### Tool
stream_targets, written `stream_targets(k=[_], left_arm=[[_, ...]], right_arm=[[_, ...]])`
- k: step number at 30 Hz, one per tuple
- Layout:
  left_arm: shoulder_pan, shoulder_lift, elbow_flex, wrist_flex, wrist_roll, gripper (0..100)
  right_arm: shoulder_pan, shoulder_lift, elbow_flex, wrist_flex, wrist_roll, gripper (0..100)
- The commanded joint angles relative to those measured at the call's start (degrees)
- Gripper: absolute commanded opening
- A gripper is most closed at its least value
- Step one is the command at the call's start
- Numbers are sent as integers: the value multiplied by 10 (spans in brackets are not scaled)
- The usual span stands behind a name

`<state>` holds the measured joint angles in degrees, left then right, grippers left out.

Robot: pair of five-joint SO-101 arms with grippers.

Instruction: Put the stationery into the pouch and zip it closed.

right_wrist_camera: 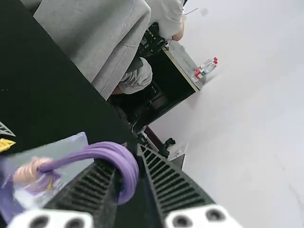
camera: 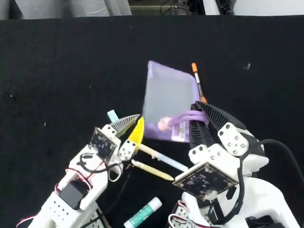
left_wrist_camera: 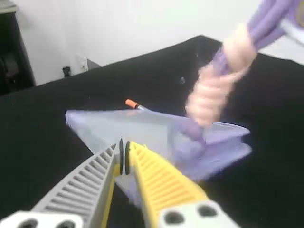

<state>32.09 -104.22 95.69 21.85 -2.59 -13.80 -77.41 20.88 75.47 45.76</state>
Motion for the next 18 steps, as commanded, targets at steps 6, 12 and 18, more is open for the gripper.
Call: stream_targets(k=[6, 12, 18], left_arm=[[5, -3, 15, 15, 5, 34], [5, -3, -23, 98, 7, 116], [11, -3, -86, 198, 114, 245]], right_arm=[[4, -1, -27, 2, 4, 11], [3, 5, -16, -34, 4, 11], [-34, 5, 23, -101, -28, 11]])
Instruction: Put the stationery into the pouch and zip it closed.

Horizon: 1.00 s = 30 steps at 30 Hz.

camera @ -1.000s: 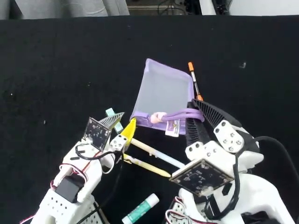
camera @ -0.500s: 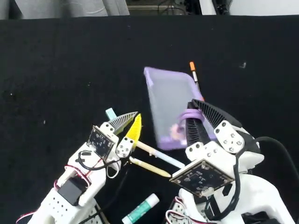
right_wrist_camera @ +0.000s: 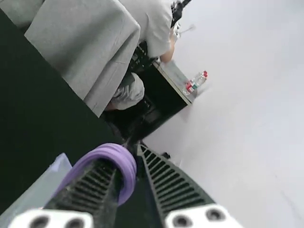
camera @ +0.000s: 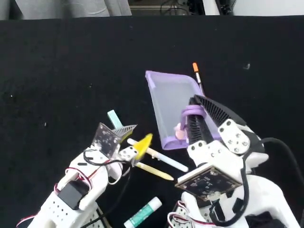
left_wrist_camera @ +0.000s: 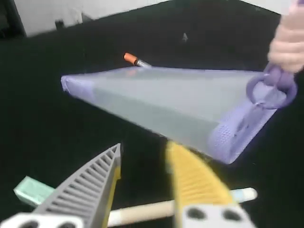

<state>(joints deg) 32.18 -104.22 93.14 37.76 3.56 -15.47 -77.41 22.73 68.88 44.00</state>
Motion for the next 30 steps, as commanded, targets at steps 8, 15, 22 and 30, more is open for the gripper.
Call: stream_targets(k=[8, 15, 22, 30], left_arm=[[24, -3, -94, 77, 77, 250], [42, -3, -92, 76, 74, 248], [20, -3, -57, 33, 73, 248], [20, -3, -39, 15, 65, 246]], right_arm=[[-58, 4, 5, -43, -36, 11], [-85, 0, 0, -43, -47, 11], [-85, 4, -20, -43, -91, 11], [-145, 0, -25, -38, -96, 11]])
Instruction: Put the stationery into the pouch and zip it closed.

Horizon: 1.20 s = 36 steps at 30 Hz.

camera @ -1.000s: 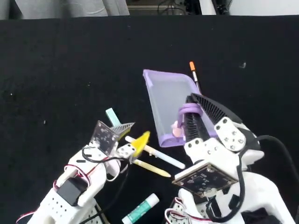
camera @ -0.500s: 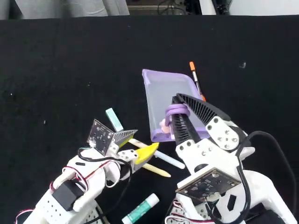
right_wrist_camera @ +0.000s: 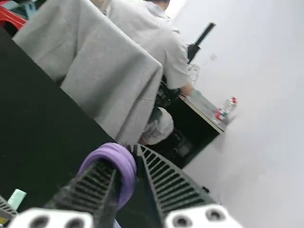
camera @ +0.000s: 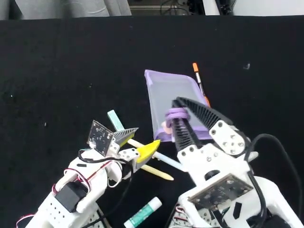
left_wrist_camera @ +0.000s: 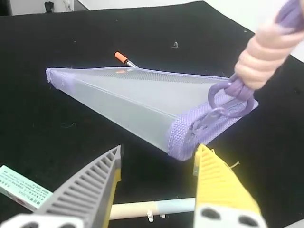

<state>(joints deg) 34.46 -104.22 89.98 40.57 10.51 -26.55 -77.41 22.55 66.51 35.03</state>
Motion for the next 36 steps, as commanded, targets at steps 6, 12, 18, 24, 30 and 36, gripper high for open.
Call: stream_targets(k=[6, 12, 18, 24, 30, 36], left_arm=[[-4, -3, -1, -13, -37, 245], [-3, -3, -3, -13, -33, 245], [-7, -3, -7, -13, -33, 245], [-45, -3, 15, -70, -32, 245], [-44, -3, 24, -84, -31, 245], [-45, -3, 24, -84, -31, 245]], right_arm=[[-65, 0, -39, 2, -33, 11], [-65, 0, -54, 19, -34, 11], [-65, 0, -53, 31, -55, 11], [-91, 0, -53, 40, -55, 11], [-164, 0, -56, 54, -55, 11], [-166, 3, -57, 64, -55, 11]])
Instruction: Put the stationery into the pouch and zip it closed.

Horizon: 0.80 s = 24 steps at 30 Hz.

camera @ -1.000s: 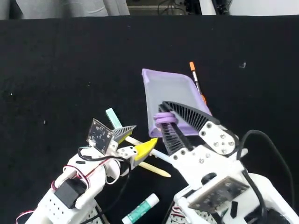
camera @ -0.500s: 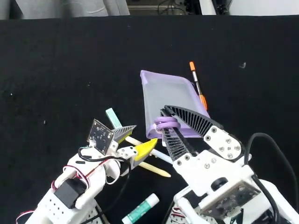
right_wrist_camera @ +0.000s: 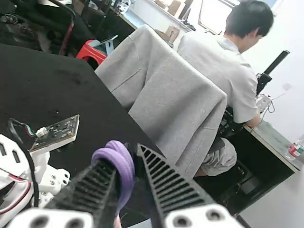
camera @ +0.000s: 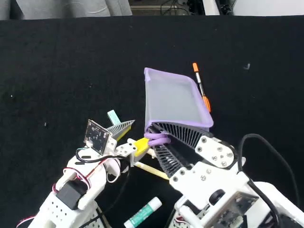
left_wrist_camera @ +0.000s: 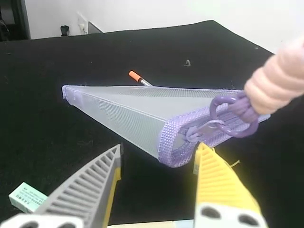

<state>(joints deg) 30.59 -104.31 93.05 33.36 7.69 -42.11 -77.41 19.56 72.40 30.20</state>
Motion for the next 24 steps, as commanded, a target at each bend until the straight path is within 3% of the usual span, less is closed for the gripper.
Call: stream_targets(k=[1, 9, 24], left_arm=[[-7, -2, -7, -12, -3, 245], [-10, -2, -11, -11, -8, 170], [-35, -2, -13, -9, -9, 170]], right_arm=[[-12, 3, -27, 9, -6, 11], [-10, 4, -23, 11, -6, 11], [-9, 3, -23, 35, -1, 11]])
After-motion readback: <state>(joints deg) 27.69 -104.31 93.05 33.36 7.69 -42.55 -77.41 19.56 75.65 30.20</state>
